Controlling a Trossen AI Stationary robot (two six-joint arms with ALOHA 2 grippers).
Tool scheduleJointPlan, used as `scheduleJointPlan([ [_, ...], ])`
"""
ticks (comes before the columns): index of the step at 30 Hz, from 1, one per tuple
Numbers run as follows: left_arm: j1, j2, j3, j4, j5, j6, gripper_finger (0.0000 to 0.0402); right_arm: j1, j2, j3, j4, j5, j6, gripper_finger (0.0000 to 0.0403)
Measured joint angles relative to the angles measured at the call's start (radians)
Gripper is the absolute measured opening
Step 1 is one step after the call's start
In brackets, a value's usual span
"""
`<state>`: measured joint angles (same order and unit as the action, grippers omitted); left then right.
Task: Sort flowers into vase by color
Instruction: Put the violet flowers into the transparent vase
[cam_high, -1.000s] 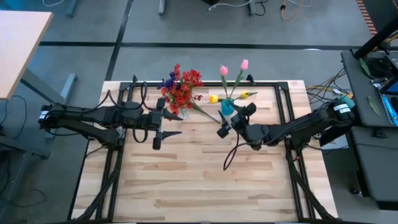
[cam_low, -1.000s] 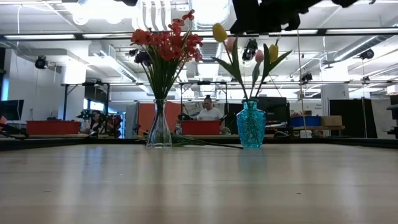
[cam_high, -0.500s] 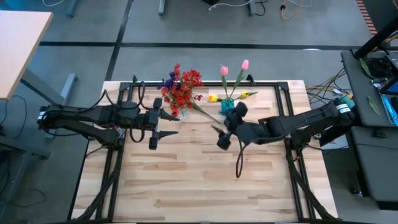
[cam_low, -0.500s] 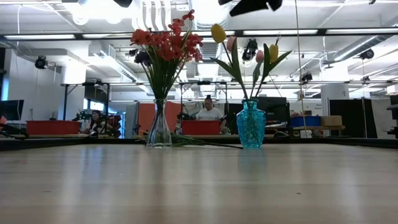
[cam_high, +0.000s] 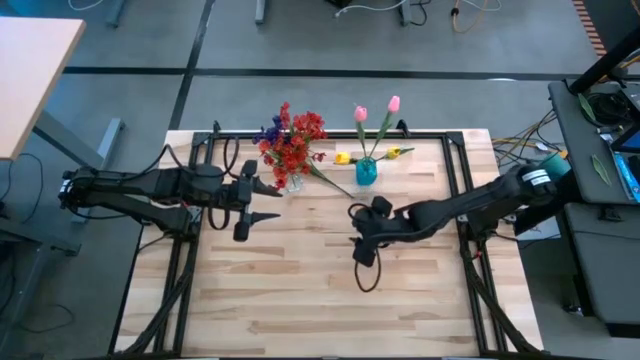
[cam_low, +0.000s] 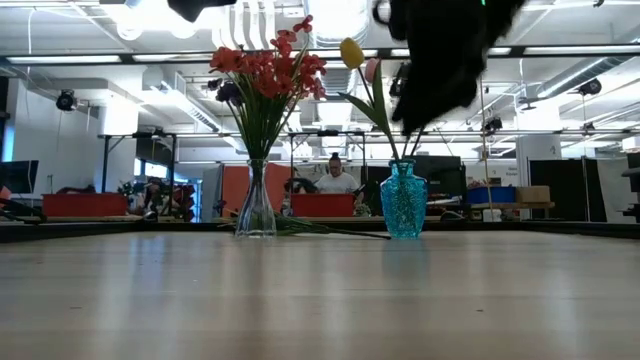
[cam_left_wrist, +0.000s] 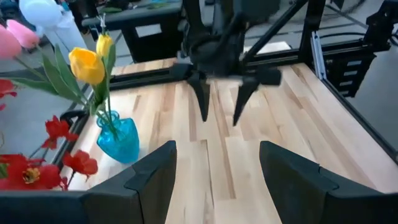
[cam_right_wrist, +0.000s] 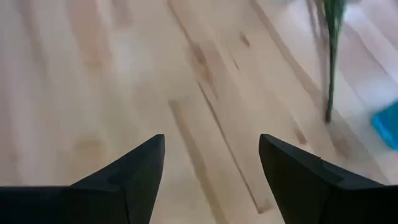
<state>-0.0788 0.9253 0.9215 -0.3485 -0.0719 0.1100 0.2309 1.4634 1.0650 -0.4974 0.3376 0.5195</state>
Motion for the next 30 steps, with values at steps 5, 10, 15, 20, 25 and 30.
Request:
scheduleJointPlan([
  [5,-0.006,0.001,0.000,-0.027,0.001,-0.023,0.0214,-0.016,0.029,-0.202,0.234,0.149,-0.003,0.0242],
  [10,-0.020,0.000,0.000,-0.034,0.002,-0.035,0.0214,-0.054,0.071,-0.350,0.506,0.341,-0.074,0.0235],
  [15,-0.041,0.001,0.000,-0.034,0.002,-0.060,0.0214,-0.131,0.166,-0.406,0.778,0.354,-0.194,0.0223],
  [20,-0.062,-0.020,0.000,-0.038,0.002,-0.086,0.0214,-0.177,0.271,-0.419,1.020,0.352,-0.284,0.0215],
  [25,-0.072,-0.064,0.000,-0.046,0.002,-0.116,0.0214,-0.204,0.344,-0.416,1.118,0.354,-0.299,0.0211],
  [30,-0.072,-0.114,0.000,-0.054,0.001,-0.132,0.0214,-0.234,0.382,-0.416,1.174,0.356,-0.295,0.0210],
])
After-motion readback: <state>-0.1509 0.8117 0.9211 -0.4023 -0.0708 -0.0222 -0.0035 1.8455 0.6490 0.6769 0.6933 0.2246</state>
